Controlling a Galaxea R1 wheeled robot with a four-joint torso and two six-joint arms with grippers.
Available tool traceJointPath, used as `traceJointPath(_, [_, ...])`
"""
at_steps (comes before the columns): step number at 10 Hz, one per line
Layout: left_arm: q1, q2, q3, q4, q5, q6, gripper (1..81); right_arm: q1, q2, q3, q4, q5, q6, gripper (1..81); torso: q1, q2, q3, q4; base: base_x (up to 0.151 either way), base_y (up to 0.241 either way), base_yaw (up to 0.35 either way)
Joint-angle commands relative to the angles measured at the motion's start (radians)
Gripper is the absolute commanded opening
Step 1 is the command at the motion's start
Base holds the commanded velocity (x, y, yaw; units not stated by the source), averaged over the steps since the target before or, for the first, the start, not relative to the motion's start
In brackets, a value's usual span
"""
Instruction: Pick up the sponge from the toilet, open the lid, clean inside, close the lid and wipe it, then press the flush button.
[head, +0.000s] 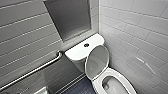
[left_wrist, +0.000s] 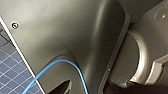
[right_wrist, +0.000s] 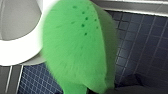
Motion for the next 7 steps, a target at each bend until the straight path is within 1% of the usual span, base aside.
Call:
traceJointPath(1, [-0.009,-0.106,0.193,0.002,0.126,0.008,81.1,-0.083,-0.037,0.033,-0.123,-0.06,0.015,1.0,0.0,0.0,0.0,0.0,0.0,0.0,0.0])
traceJointPath(2, [-0.022,-0.159,0.295,0.002,0.158,0.007,81.1,-0.113,-0.009,0.028,-0.158,-0.063,0.007,1.0,0.0,0.0,0.0,0.0,0.0,0.0,0.0])
traceJointPath(3, [-0.03,-0.21,0.402,0.007,0.162,0.008,81.1,-0.133,0.024,0.017,-0.175,-0.066,0.004,1.0,0.0,0.0,0.0,0.0,0.0,0.0,0.0])
traceJointPath(4, [-0.038,-0.238,0.468,0.008,0.165,0.008,81.1,-0.146,0.045,0.005,-0.18,-0.076,0.0,1.0,0.0,0.0,0.0,0.0,0.0,0.0,0.0])
traceJointPath(5, [-0.047,-0.25,0.511,0.014,0.193,0.008,81.1,-0.155,0.067,-0.015,-0.188,-0.091,0.0,1.0,0.0,0.0,0.0,0.0,0.0,0.0,0.0])
traceJointPath(7, [-0.061,-0.256,0.515,0.018,0.201,0.008,81.1,-0.19,0.115,-0.059,-0.217,-0.103,0.0,1.0,0.0,0.0,0.0,0.0,0.0,0.0,0.0])
